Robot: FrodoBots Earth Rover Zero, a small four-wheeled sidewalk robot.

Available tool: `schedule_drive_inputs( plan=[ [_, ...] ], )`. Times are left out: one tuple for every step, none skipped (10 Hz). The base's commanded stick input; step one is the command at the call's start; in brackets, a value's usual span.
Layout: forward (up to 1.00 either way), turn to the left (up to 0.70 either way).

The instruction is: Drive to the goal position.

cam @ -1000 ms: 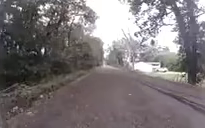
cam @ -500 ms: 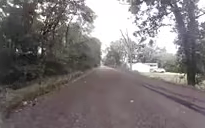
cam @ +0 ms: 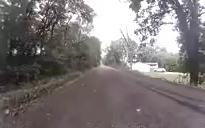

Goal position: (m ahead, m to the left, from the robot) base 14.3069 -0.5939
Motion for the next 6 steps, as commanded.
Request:
schedule_drive_inputs(
  plan=[
    [0.70, 0.00],
    [0.70, 0.00],
    [0.70, 0.00],
    [0.70, 0.00],
    [0.70, 0.00],
    [0.70, 0.00]
  ],
)
